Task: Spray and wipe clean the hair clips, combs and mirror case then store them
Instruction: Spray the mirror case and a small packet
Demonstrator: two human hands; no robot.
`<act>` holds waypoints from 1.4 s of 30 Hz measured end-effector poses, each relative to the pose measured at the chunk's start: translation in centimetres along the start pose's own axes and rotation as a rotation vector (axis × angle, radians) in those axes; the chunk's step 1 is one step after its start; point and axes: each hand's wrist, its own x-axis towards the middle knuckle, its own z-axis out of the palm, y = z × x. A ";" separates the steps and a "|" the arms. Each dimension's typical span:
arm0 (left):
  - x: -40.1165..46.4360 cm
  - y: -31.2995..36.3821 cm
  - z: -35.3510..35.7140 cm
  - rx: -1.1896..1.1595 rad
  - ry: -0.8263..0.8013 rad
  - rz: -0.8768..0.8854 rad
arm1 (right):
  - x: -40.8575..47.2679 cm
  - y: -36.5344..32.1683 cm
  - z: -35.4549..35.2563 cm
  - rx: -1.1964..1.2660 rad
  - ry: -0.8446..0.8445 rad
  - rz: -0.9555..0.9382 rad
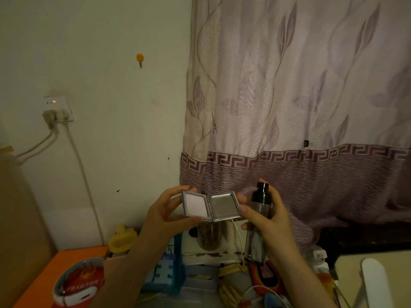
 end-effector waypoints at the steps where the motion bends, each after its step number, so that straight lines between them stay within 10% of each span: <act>1: 0.0 -0.1 0.0 0.014 -0.001 0.006 | 0.0 0.2 0.0 0.005 0.002 0.004; 16: 0.0 0.0 -0.5 -0.047 -0.055 -0.012 | 0.1 0.5 -0.7 0.028 -0.231 -0.025; 42: 1.8 0.7 2.1 0.399 -0.207 0.083 | -1.4 0.2 0.6 0.004 -0.126 0.017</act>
